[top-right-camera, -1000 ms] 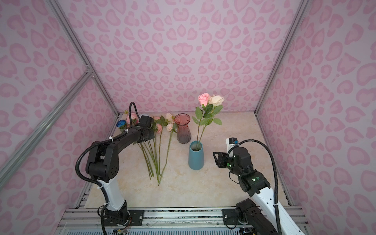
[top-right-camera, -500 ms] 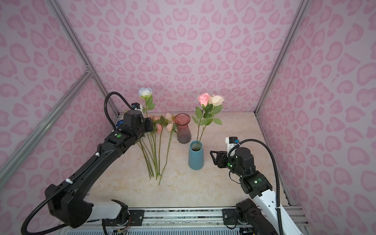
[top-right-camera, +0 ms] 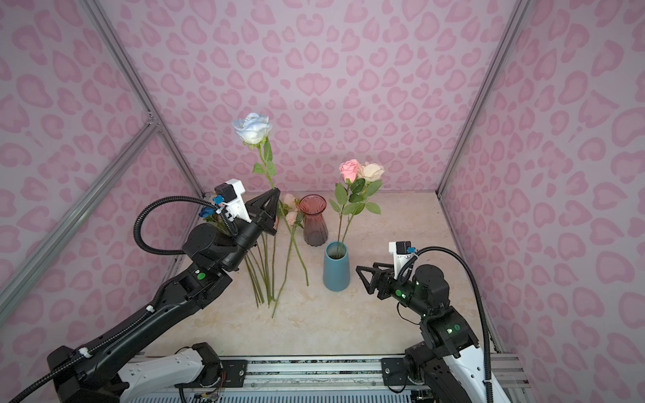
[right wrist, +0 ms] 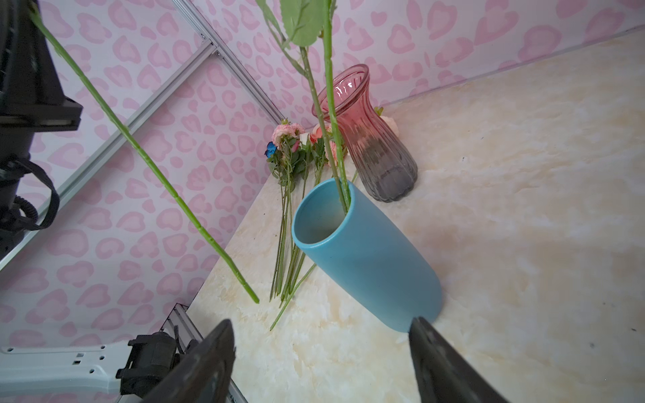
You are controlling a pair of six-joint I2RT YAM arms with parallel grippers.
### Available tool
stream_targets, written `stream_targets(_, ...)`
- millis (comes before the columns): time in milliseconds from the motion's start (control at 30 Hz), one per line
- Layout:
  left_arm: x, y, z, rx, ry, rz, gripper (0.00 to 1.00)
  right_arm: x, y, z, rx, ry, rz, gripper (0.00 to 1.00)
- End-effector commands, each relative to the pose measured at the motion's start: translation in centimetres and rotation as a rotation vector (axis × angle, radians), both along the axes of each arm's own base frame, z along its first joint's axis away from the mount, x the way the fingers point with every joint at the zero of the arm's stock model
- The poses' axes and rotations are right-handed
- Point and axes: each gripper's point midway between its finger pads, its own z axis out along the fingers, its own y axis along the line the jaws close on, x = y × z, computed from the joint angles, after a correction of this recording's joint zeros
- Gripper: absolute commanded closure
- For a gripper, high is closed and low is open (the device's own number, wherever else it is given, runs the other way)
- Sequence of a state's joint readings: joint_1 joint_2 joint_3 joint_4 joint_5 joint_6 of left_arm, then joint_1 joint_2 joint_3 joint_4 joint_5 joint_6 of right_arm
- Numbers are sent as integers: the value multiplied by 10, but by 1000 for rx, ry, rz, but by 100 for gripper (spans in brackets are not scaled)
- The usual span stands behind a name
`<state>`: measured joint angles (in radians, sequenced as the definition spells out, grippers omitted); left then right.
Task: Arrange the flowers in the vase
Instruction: 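Carry the pale blue rose over the teal vase with the left gripper, then lower the pale blue rose stem into the teal vase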
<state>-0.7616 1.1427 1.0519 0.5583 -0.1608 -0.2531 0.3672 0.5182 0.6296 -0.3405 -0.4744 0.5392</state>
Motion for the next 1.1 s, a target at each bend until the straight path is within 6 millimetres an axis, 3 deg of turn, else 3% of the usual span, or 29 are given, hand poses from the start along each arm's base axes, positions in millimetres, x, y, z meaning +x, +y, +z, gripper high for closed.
stream_targets(0, -19, 1, 61, -133, -243, 16, 97, 4, -2, 4, -6, -24, -16, 21)
stream_targets(267, -7, -28, 85, -160, -311, 19, 97, 7, -4, 6, -28, -39, -30, 22)
stream_targets(500, 5, -41, 68, -125, -268, 13, 97, 9, -5, 5, -51, -45, -35, 23)
stream_targets(667, 11, -48, 25, -75, -188, 6, 97, 11, -6, -2, -61, -31, -39, 23)
stream_targets(800, 16, -55, -21, -27, -97, 0, 97, 12, -6, -7, -63, -16, -43, 24)
stream_targets(1067, 23, -78, -90, 23, 58, -30, 88, 17, -4, -13, -43, 10, -51, 24)
